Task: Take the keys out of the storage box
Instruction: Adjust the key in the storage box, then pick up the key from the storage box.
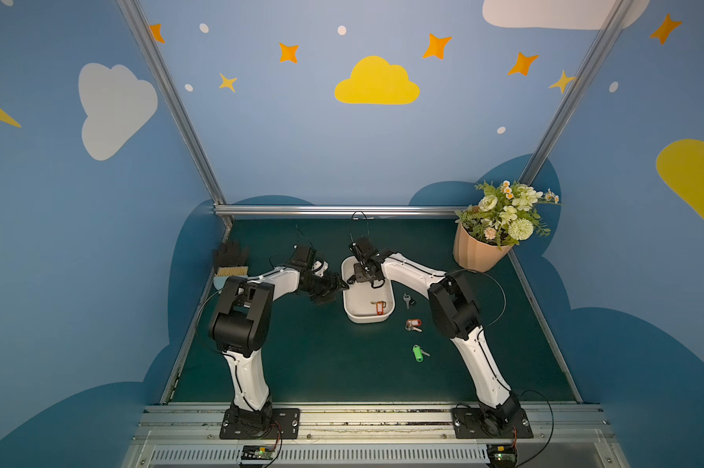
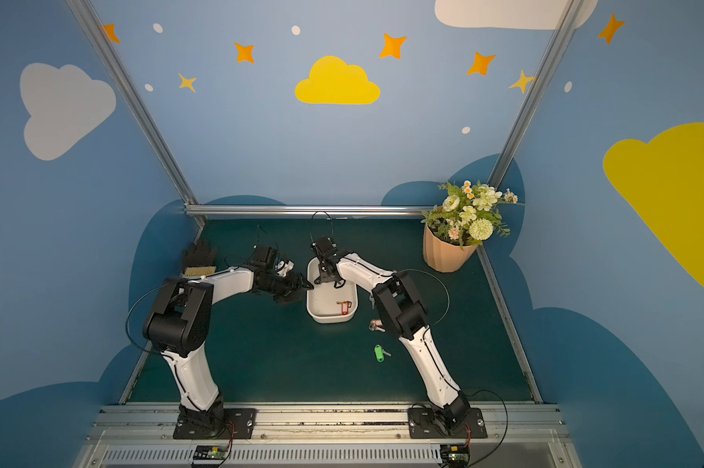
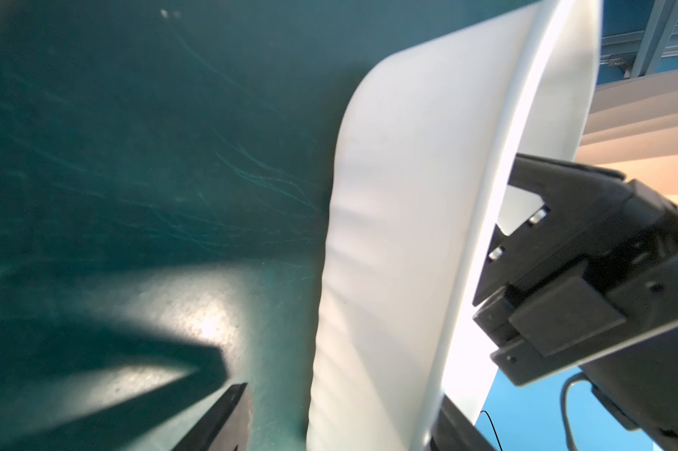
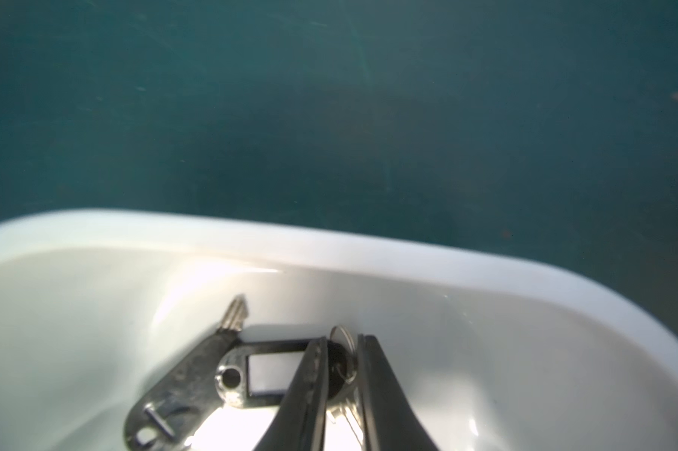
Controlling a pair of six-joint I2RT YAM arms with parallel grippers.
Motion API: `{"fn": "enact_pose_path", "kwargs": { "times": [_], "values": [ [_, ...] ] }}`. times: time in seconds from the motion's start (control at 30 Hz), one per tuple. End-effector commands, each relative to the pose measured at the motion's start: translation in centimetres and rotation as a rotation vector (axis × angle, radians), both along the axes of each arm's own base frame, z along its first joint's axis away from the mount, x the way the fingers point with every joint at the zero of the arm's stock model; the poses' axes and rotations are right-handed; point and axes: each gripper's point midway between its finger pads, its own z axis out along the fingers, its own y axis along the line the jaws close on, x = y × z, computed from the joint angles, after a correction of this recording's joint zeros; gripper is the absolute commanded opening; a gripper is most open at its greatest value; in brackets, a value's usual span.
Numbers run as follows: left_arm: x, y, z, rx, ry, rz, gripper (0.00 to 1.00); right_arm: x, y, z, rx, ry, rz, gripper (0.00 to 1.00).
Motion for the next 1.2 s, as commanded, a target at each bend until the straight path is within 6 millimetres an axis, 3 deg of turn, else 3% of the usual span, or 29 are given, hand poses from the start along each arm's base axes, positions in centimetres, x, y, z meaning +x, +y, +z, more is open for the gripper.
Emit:
{"fn": "enact_pose_path", "kwargs": {
  "times": [0.0,0.17,0.3,0.43,0.63,0.97,1.17],
  "values": [
    [0.2,-0.3,0.1,0.007,0.000,-0.017,0.72,-0.4,-1.5,1.6,-0.008,0.016,-0.030,0.22],
    [0.3,-0.3,0.2,0.009,-0.002,-0.017,0.72,0.3,-1.5,3.2,0.046,-0.001,-0.048,0.25],
    [0.4,-0.3,0.4,0.016,-0.009,-0.021,0.72,0.6,-0.6,3.4,0.087,0.009,-0.045,0.28],
    [0.4,-0.3,0.4,0.016,-0.011,-0.022,0.72,0.7,-0.5,2.7,0.087,0.024,-0.061,0.34],
    [0.3,-0.3,0.4,0.016,-0.009,-0.025,0.72,0.8,-0.3,1.3,0.090,0.050,-0.064,0.35],
    [0.4,-0.4,0.4,0.014,-0.009,-0.030,0.72,0.1,-0.4,-0.3,0.083,0.099,-0.075,0.33],
    [0.4,-0.4,0.4,0.012,-0.009,-0.031,0.72,-0.1,-0.6,-0.5,0.087,0.117,-0.079,0.24]
  ]
}}
